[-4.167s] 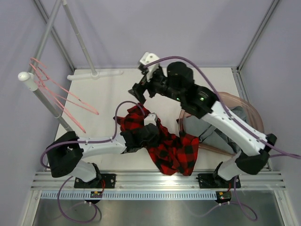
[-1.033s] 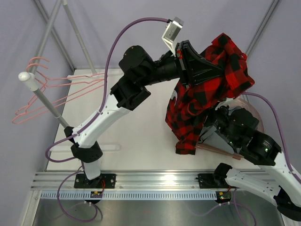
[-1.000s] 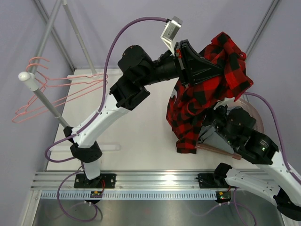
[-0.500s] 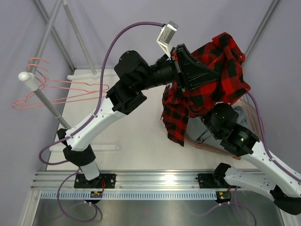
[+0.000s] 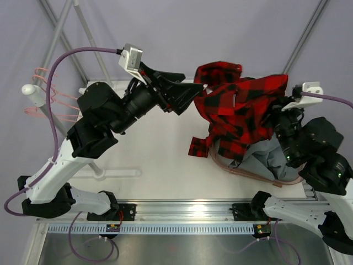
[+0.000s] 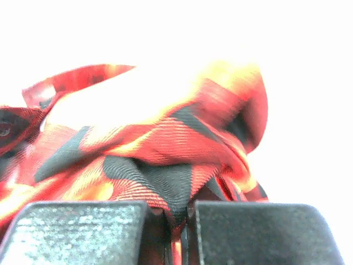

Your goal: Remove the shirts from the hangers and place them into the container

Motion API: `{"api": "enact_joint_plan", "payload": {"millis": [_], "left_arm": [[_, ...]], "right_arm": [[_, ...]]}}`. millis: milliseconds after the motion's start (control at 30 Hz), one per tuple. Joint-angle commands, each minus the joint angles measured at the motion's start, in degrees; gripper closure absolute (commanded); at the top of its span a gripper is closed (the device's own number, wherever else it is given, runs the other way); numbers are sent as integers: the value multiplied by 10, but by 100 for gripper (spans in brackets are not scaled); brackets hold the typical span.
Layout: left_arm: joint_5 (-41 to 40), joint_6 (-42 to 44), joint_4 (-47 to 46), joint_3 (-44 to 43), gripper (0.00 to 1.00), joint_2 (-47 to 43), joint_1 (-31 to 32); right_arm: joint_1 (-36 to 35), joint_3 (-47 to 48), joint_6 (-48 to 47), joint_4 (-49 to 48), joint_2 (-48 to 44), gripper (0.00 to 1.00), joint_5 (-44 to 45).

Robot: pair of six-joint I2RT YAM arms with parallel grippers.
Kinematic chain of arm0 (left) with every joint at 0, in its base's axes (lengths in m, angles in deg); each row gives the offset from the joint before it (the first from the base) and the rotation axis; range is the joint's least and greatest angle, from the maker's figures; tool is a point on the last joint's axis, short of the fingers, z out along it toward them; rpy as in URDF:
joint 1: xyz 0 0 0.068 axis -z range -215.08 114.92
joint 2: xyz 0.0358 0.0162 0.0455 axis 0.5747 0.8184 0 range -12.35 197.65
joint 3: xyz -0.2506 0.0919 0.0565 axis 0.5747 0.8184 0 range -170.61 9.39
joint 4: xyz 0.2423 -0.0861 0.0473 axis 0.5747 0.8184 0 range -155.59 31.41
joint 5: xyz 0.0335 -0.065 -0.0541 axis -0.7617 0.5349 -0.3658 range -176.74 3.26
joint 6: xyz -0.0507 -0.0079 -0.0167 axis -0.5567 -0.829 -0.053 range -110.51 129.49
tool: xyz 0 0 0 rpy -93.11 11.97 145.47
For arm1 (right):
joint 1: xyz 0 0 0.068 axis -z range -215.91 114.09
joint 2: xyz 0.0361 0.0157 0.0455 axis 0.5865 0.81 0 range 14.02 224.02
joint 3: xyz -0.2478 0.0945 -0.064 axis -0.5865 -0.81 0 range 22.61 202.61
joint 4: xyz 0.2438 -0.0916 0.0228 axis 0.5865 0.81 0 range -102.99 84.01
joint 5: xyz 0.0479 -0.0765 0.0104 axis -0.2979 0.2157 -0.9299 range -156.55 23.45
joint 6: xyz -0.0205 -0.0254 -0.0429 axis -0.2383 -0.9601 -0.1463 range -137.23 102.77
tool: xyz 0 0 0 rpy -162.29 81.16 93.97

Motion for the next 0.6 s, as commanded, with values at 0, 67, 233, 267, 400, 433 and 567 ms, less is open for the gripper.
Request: {"api": "enact_joint_plan", "payload": {"millis": [0, 67, 233, 267, 400, 433, 567], "left_arm": [[-135, 13, 34, 76, 12, -7, -1], [-156, 8, 41, 99, 13, -18, -1], [-165, 0, 62, 142, 13, -21, -1], [-167, -5, 63, 148, 13, -21, -1], [-195, -9, 91, 170, 12, -16, -1], [-207, -6, 99, 170, 12, -11, -1], [-206, -37, 158, 173, 9, 43, -29]], "right_arm": [[0, 79, -109, -15, 33, 100, 82], [0, 102, -150, -43, 43, 100, 111], [3, 191, -275, -111, 83, 100, 152], [4, 200, -295, -120, 90, 100, 159], [27, 188, -328, -131, 89, 100, 181], [33, 174, -320, -126, 84, 100, 178], [82, 62, -295, -119, 66, 100, 192]]}}
